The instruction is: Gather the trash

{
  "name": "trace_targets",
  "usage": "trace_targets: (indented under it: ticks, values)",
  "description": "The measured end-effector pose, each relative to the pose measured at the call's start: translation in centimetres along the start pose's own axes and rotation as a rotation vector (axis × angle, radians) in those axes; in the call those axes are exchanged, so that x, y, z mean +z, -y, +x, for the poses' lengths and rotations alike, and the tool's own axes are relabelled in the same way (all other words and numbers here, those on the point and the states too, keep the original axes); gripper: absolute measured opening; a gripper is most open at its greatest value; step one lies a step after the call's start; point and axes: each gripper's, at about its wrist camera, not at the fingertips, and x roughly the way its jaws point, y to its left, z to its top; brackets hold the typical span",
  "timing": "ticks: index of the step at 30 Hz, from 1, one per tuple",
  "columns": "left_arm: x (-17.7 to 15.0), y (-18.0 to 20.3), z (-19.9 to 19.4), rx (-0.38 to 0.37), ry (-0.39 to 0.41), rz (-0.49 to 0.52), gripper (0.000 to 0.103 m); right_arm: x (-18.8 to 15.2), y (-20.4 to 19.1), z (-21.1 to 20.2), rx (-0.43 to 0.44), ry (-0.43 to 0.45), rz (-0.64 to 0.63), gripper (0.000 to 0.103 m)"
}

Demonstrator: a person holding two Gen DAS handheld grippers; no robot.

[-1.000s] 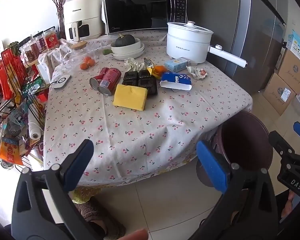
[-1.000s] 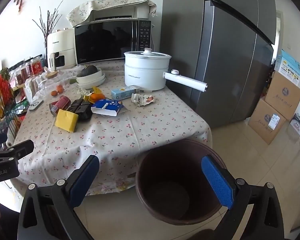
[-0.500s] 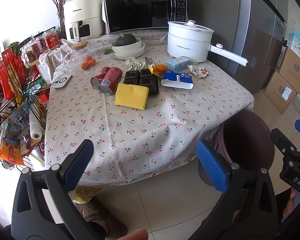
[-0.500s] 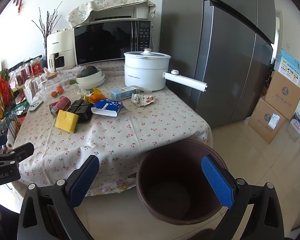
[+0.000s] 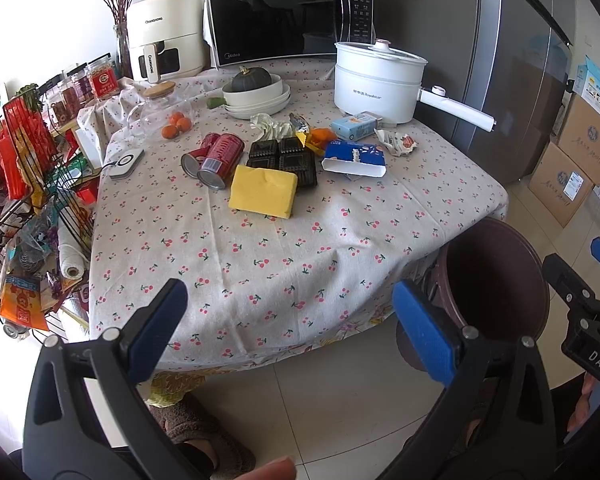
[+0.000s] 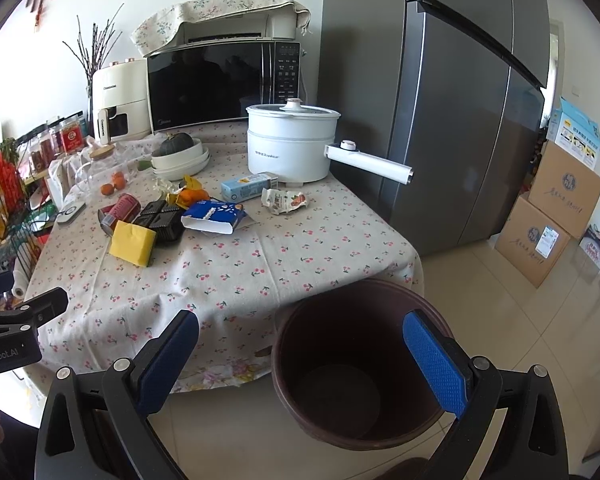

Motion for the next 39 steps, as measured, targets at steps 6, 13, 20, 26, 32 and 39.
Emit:
trace_targets:
  ticks: [6, 13, 20, 26, 32, 39]
  values:
    - [-0.01, 0.01, 0.01, 0.001, 0.000, 0.000, 0.102, -0.05, 0.01, 0.02, 0.001, 0.000, -0.001, 0.103]
    - [0.03, 0.03, 0.01, 0.001, 0.000, 0.000, 0.102, -0.04, 0.00, 0.00, 0.000, 0.000, 0.000, 0.103]
    - [0.03, 0.04, 0.02, 0.002, 0.000, 0.000, 0.102, -0.05, -0.05, 0.00, -0.001, 0.000, -0.001, 0.103]
    - [-0.14, 0.01, 0.02, 0.004, -0.004, 0.001, 0.102, -0.12, 0.36, -0.14, -0.001, 0.008, 0.005, 0.103]
    - [-0.29, 0.04, 0.04, 0.000, -0.002, -0.001, 0.102, -0.14, 0.52, -0.09, -0.009, 0.011, 0.007, 0.103]
    - [-0.49, 0.06, 0.04, -0.001, -0.002, 0.000, 0.102, -0.03, 0.47, -0.07, -0.017, 0.010, 0.007, 0.103]
